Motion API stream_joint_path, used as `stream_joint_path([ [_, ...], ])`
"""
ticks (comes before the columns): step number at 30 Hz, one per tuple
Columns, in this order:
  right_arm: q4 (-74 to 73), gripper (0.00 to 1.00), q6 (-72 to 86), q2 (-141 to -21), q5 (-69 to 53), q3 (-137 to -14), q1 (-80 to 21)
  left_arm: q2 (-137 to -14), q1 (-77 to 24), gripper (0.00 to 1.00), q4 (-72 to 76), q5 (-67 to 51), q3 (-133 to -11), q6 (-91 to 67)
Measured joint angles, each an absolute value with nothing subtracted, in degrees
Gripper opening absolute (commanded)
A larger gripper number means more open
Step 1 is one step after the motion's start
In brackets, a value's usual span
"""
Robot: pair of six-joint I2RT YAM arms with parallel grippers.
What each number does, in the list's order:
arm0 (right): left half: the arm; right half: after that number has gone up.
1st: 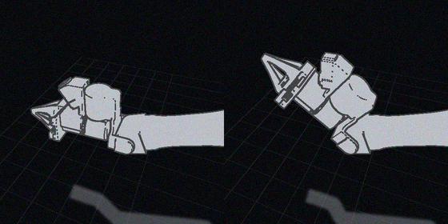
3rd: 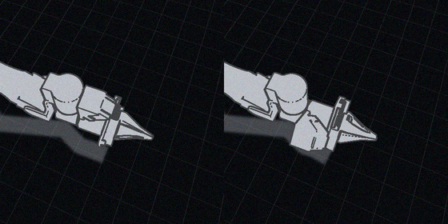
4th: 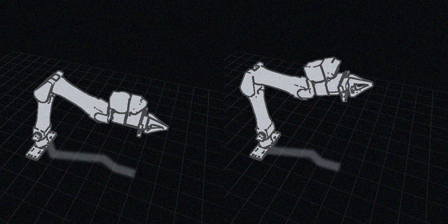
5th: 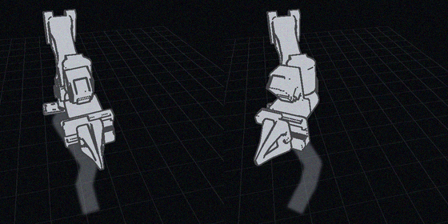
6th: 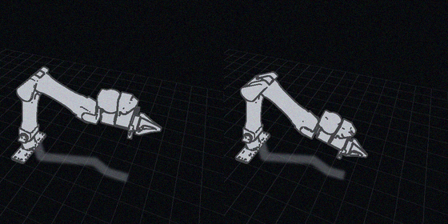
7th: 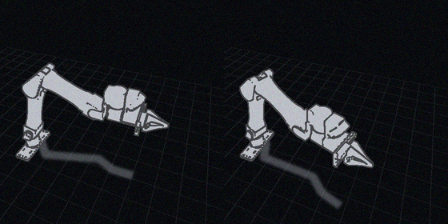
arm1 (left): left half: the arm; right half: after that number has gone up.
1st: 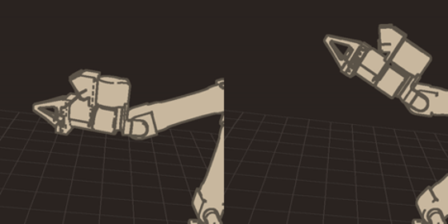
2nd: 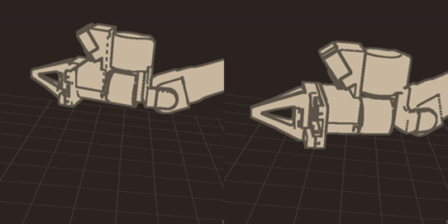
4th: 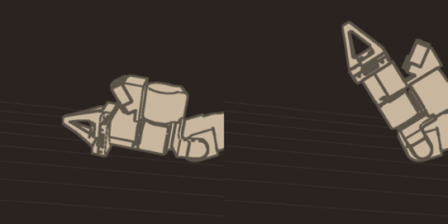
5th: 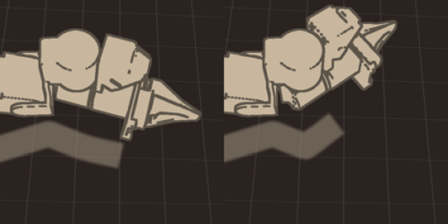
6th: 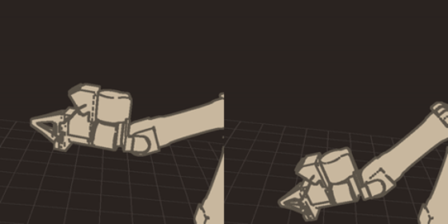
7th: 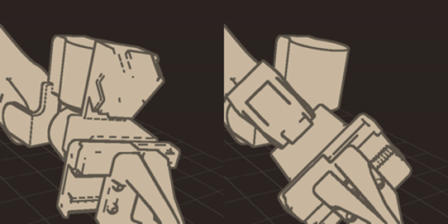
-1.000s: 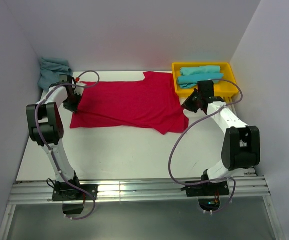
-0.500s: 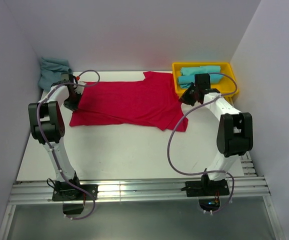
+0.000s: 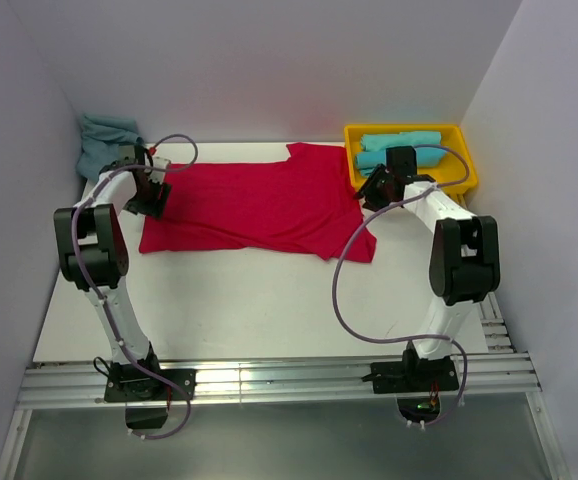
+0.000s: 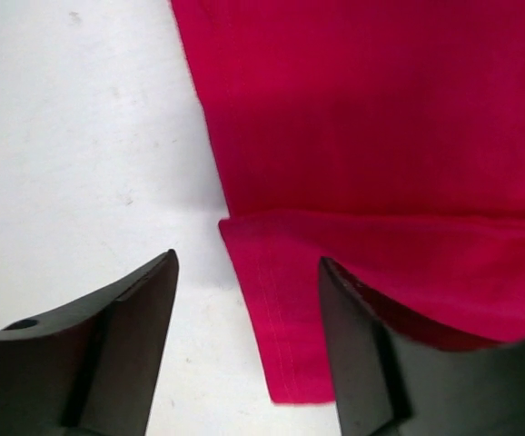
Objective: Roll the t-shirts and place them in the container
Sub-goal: Fold the tshirt
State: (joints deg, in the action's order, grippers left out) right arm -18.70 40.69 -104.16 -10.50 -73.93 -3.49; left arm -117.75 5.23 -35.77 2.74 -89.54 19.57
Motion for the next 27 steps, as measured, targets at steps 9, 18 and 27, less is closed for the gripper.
stream_joint_path([
  [9,-17.6,0.49,40.7,-87.4,-6.6,-61.5,-3.6,-108.1,9.3,0.69,-37.8,-4.8,-88.9,19.7],
  [18,-11.3,0.49,44.1,-68.3,-7.1,-37.1,-3.7,-106.7,17.8,0.70,-47.6,-18.3,-81.7,22.8],
  [27,-7.8,0.52,46.5,-62.8,-8.0,-28.1,-3.7,-110.3,20.9,0.66,-47.2,-24.6,-79.2,18.7],
])
